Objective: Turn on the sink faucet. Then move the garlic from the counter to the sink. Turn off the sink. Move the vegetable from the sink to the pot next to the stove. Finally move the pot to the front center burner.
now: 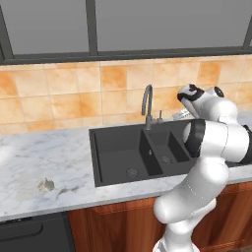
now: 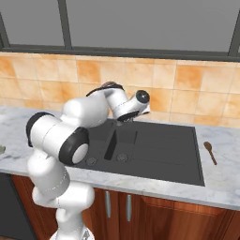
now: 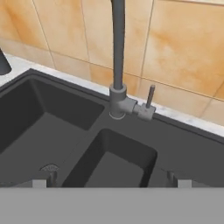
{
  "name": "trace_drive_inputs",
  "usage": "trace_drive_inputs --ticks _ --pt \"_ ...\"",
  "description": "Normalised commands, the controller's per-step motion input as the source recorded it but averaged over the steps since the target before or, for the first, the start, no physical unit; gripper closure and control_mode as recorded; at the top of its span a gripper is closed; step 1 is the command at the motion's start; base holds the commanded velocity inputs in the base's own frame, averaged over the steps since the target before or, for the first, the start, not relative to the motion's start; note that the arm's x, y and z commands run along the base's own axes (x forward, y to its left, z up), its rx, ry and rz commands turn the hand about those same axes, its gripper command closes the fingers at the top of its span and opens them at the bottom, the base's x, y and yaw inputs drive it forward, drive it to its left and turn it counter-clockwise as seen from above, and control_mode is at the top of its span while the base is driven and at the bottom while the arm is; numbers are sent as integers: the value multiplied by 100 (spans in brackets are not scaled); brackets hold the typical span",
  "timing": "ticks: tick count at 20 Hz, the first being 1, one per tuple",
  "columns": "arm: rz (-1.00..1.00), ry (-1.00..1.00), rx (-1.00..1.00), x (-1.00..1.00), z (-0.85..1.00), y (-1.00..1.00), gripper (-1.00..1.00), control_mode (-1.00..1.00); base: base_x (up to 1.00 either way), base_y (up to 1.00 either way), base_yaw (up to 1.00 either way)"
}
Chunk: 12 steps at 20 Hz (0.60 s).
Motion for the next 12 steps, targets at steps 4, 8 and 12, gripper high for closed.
trace_drive_inputs --ticks 4,8,12 --pt "8 0 0 13 -24 -4 -100 -100 0 0 0" --pt "13 -6 3 27 -22 0 -100 -100 0 0 0" --pt "21 -13 10 32 -9 0 -100 -100 0 0 0"
